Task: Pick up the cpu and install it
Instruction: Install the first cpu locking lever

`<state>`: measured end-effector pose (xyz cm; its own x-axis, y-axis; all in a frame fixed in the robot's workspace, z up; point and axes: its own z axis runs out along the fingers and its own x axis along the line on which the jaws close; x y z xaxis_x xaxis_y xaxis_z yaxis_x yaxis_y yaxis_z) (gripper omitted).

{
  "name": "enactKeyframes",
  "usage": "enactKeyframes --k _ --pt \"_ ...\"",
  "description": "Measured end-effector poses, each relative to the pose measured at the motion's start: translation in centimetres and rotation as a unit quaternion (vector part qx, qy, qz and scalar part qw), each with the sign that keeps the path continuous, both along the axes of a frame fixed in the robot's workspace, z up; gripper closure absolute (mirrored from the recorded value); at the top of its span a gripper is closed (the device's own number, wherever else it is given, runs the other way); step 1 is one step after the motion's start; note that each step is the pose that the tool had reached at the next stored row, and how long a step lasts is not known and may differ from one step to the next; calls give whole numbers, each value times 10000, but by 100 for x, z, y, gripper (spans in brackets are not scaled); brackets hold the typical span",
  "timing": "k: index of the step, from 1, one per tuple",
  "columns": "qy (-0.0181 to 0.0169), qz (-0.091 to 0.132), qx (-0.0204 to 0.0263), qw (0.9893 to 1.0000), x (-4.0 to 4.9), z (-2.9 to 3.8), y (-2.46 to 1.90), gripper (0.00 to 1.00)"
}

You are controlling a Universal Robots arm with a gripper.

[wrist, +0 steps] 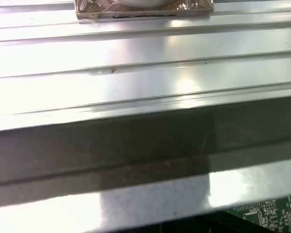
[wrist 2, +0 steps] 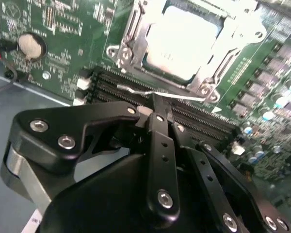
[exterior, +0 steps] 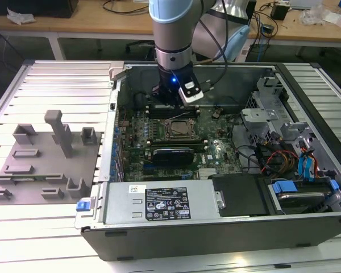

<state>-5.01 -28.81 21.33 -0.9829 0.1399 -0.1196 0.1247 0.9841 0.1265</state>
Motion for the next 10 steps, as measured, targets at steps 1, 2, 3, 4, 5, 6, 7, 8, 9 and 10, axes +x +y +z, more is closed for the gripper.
enactKeyframes --k 1,2,3,4,5,6,7,8,9,10 --pt "-13 -1 -1 10000 0 -4 0 89" --pt "-33 -1 -1 10000 0 -11 0 89" --pt "-52 0 -1 10000 0 -17 0 89" --pt "-63 0 -1 10000 0 -19 0 89" --pt "-64 0 -1 10000 0 -19 0 89" --pt "-65 0 -1 10000 0 -20 0 89" --pt "-65 0 -1 10000 0 -20 0 89" --pt "-66 0 0 10000 0 -19 0 89" --pt "-66 -1 0 10000 0 -14 0 89" --pt "-65 -2 0 10000 0 -6 0 89"
